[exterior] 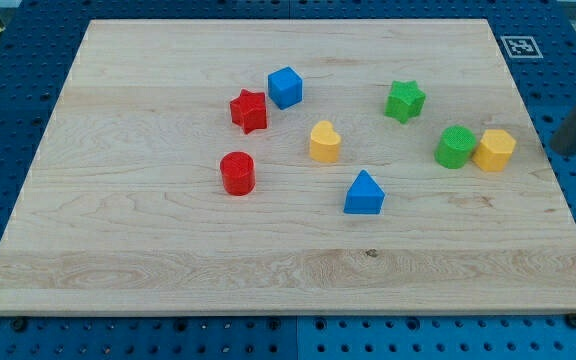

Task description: Slide the yellow hexagon down

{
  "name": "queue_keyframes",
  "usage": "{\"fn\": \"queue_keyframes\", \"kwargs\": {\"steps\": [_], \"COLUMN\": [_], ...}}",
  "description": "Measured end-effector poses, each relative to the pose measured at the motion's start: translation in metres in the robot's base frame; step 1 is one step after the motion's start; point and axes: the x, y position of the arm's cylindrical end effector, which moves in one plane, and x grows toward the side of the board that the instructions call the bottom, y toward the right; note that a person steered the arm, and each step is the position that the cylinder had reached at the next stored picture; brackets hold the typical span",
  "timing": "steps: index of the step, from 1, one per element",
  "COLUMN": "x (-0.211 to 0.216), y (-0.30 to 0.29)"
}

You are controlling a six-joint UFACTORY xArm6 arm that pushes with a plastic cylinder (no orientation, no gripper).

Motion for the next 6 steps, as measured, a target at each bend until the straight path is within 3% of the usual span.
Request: {"fn": "queue_keyframes", "kwargs": {"steps": [1,2,4,6], "x": [-0.035,-0.034,0.010,0.026], "y": [-0.027,-0.057,-0.079,-0.081]}}
